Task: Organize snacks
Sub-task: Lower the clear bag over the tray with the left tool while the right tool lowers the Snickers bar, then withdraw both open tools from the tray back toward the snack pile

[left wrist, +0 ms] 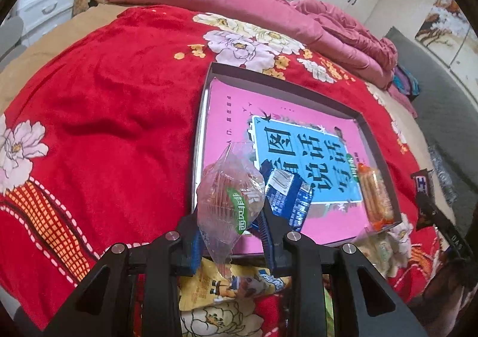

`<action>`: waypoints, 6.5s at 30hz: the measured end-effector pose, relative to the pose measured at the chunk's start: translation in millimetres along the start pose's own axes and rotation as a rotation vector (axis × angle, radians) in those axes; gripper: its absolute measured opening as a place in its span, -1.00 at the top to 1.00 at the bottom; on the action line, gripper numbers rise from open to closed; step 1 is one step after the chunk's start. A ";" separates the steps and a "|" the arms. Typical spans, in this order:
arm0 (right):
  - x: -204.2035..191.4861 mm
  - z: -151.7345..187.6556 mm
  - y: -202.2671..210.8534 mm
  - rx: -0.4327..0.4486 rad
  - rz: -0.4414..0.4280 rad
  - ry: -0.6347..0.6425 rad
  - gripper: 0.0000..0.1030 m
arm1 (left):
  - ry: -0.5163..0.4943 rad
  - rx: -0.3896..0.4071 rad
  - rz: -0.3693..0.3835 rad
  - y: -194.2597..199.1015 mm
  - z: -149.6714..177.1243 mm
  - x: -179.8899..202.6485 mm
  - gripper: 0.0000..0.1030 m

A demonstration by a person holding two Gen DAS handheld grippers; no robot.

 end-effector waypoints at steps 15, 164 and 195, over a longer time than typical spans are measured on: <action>4.6 0.0 -24.2 -0.031 0.045 -0.005 0.66 | -0.027 -0.015 -0.021 -15.0 0.9 8.1 0.36; -50.8 23.5 30.1 0.037 -0.141 0.115 -0.43 | -0.104 0.011 0.087 66.8 32.4 35.2 -0.51; -63.5 35.6 33.5 0.014 -0.165 0.146 -0.55 | -0.169 -0.115 0.095 65.0 90.6 49.1 -0.51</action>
Point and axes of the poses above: each gripper's, at about its wrist camera, not at the fingertips, and y roughly against the way its jaws point, x to its right, z to its underside, the point moved 4 cm from there along -y, roughly the way its jaws point, and after that the axes turned 5 degrees about z, right-handed, at the moved point
